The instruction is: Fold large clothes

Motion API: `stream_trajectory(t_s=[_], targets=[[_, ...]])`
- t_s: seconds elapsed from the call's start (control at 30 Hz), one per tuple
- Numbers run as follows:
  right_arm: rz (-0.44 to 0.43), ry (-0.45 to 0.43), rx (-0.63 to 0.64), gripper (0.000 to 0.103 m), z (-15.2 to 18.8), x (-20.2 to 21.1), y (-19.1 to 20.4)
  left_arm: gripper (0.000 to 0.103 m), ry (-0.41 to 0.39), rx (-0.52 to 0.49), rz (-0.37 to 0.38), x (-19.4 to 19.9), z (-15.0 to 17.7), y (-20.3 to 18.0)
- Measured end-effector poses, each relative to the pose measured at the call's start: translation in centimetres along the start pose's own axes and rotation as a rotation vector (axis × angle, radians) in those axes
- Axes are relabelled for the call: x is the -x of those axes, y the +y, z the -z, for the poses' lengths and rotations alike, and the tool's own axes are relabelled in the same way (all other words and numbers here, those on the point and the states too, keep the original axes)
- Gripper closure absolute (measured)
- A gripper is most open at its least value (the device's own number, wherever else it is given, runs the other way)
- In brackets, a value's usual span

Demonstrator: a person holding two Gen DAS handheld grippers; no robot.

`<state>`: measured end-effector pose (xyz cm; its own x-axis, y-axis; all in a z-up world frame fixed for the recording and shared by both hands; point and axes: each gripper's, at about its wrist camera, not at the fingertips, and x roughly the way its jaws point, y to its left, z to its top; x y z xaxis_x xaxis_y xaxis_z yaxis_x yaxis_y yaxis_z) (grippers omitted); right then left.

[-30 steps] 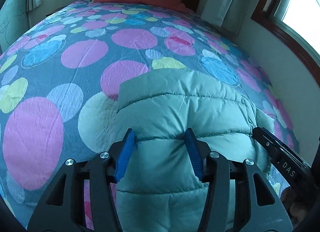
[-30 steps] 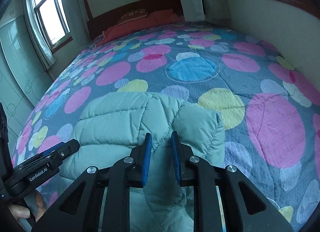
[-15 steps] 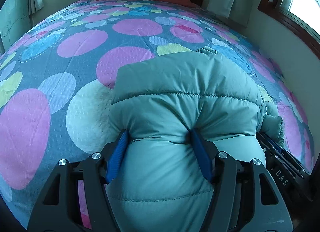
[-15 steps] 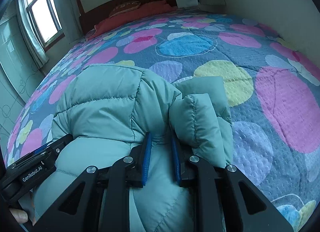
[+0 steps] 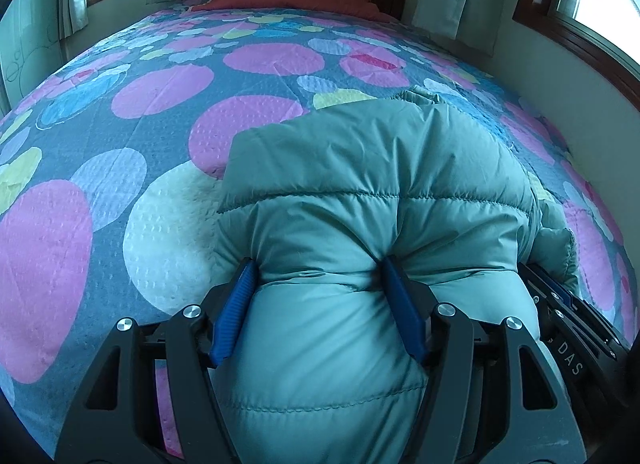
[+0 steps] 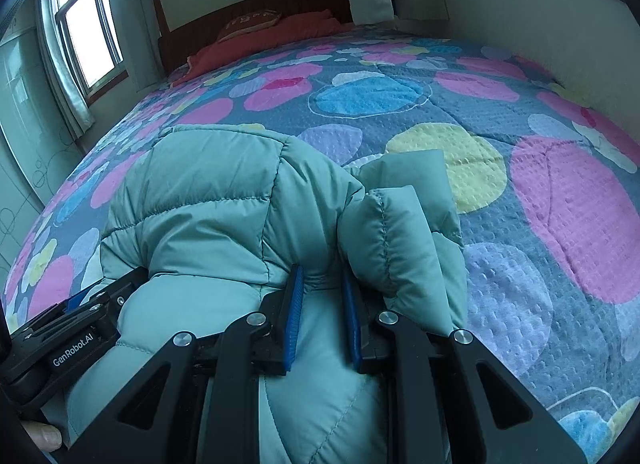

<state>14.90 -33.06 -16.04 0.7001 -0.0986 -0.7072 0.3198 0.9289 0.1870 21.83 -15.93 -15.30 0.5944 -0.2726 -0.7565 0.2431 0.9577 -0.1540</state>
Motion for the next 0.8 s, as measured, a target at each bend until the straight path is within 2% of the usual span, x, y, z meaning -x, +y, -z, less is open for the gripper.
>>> stream_trajectory(t_s=[0.43, 0.57, 0.7, 0.8], targets=[[0.021, 0.016, 0.021, 0.082, -1.0, 1.0, 0.3, 0.037, 0.039, -0.013, -0.009, 0.8, -0.6, -0.1], [0.015, 0.022, 0.004, 0.074, -1.4, 1.9, 0.3, 0.032, 0.071, -0.002, -0.011, 1.5, -0.9, 0.1], [0.008, 0.005, -0.008, 0.058, -1.7, 3.3, 0.2, 0.032, 0.082, 0.027, 0.01, 2.3, -1.0, 0.6], [0.01, -0.014, -0.016, 0.054, -2.0, 4.6, 0.1, 0.032, 0.081, 0.035, 0.025, 3.2, -1.1, 0.7]])
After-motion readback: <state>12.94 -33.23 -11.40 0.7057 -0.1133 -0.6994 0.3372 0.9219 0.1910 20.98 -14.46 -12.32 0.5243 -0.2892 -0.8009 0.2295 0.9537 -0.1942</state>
